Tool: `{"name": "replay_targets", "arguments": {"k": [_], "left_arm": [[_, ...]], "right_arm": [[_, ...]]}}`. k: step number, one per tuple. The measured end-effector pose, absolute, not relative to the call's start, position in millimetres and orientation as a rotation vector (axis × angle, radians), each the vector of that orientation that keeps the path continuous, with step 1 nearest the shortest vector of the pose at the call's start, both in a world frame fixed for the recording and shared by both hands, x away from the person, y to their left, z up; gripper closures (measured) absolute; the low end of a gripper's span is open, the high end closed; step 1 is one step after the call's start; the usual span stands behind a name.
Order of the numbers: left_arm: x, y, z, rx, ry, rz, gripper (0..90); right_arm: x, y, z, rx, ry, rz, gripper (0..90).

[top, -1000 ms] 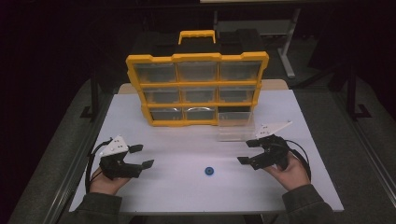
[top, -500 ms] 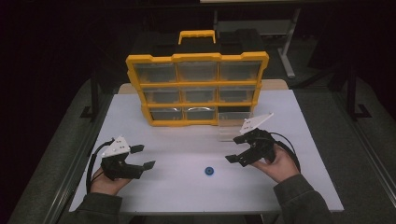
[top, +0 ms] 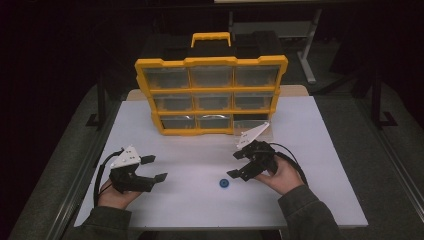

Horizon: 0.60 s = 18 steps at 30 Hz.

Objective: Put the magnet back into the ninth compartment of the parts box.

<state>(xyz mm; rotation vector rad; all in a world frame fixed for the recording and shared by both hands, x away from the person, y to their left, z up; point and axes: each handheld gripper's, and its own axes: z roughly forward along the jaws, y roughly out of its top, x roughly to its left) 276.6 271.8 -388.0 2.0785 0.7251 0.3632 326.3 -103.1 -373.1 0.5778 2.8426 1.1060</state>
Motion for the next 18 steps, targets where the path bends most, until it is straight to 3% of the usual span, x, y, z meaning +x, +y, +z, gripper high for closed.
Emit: {"name": "replay_targets", "arguments": {"k": [18], "left_arm": [[277,265,-385,2.092,0.689,0.375,24.3]], "right_arm": [[333,-77,-406,0.503,2.932,0.99,42.3]]}}
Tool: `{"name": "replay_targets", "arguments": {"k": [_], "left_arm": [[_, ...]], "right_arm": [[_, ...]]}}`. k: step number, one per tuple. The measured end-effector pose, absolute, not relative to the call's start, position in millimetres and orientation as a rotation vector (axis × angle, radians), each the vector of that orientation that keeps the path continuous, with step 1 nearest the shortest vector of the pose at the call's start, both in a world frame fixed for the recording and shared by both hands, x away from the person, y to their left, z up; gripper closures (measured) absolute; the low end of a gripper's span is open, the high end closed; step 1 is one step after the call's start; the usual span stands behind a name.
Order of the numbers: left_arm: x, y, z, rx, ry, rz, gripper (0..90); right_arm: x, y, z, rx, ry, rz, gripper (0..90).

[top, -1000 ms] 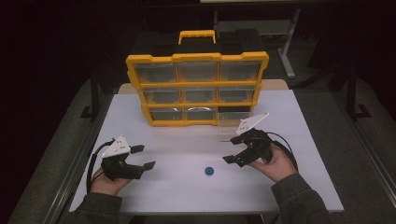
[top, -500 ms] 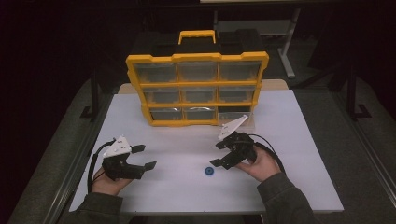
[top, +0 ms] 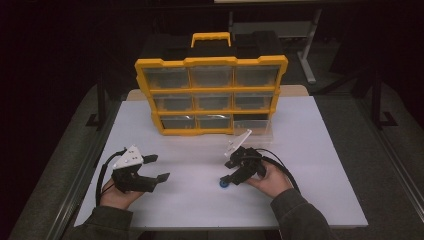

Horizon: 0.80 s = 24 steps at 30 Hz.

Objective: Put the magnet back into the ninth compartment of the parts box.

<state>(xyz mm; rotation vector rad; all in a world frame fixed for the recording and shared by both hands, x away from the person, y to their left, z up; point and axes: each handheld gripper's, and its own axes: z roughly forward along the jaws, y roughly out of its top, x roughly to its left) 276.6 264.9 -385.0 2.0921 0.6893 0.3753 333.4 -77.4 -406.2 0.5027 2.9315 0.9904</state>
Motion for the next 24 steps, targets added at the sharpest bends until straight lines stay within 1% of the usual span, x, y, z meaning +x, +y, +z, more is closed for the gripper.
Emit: {"name": "replay_targets", "arguments": {"k": [7,14,24], "left_arm": [[278,266,-385,2.09,0.691,0.371,24.2],[278,266,-386,2.084,0.7,0.367,24.2],[279,266,-386,2.091,0.691,0.367,24.2]], "right_arm": [[331,-74,-413,0.501,2.946,0.976,46.3],[329,-68,-422,0.473,2.959,0.955,48.7],[325,-64,-426,0.452,2.978,0.907,51.7]]}}
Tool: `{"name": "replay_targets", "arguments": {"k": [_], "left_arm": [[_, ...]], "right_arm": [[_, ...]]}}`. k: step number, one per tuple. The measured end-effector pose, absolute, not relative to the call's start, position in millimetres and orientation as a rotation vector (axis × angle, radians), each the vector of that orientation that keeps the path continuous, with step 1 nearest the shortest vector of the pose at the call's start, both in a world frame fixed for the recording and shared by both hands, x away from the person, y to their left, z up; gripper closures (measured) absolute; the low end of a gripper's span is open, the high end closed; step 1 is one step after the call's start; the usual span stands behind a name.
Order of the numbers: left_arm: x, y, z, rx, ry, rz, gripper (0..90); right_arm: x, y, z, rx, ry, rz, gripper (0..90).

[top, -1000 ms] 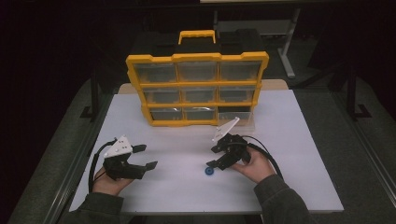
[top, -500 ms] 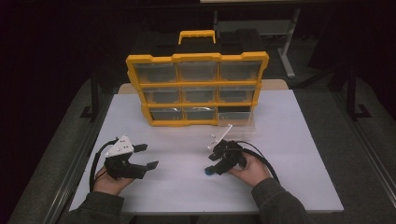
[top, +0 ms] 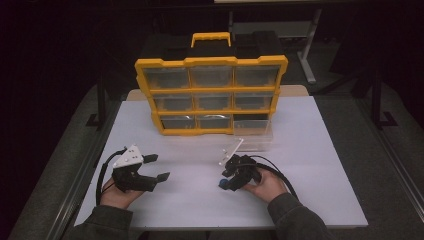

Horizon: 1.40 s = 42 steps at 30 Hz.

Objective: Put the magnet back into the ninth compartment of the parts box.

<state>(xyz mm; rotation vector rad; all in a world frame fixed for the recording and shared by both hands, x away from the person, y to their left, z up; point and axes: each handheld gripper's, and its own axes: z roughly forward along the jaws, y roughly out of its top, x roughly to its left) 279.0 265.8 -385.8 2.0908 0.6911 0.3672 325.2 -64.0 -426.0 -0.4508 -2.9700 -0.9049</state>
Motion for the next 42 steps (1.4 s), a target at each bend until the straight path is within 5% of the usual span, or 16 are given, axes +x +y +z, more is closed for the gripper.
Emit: {"name": "replay_targets", "arguments": {"k": [42], "left_arm": [[281,262,-386,2.1,0.687,0.351,23.9]], "right_arm": [[329,-68,-427,-0.451,-2.951,-0.934,61.1]]}}
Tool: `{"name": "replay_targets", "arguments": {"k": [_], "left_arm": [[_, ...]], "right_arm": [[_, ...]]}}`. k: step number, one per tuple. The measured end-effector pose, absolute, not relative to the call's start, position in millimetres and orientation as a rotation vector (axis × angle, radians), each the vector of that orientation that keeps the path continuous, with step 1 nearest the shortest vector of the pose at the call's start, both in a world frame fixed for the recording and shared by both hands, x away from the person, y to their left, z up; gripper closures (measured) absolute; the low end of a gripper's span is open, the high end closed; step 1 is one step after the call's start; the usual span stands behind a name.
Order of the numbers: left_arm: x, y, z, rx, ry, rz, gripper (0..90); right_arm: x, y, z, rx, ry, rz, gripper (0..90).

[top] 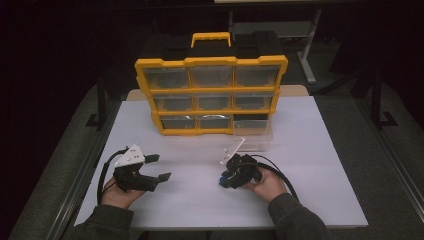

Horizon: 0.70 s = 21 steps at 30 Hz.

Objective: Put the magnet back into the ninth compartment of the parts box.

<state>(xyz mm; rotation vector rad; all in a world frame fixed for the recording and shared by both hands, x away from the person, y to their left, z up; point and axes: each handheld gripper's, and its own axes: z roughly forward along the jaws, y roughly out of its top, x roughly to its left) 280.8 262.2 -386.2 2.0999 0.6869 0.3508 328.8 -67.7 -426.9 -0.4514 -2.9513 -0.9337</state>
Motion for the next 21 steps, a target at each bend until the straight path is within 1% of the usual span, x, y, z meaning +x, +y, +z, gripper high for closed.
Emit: {"name": "replay_targets", "arguments": {"k": [11,21], "left_arm": [[282,263,-386,2.084,0.7,0.341,23.8],[282,262,-386,2.063,0.703,0.34,23.6]], "right_arm": [[341,-84,-403,-0.508,-2.873,-1.033,61.2],[348,-89,-371,-0.499,-2.878,-1.081,61.2]]}}
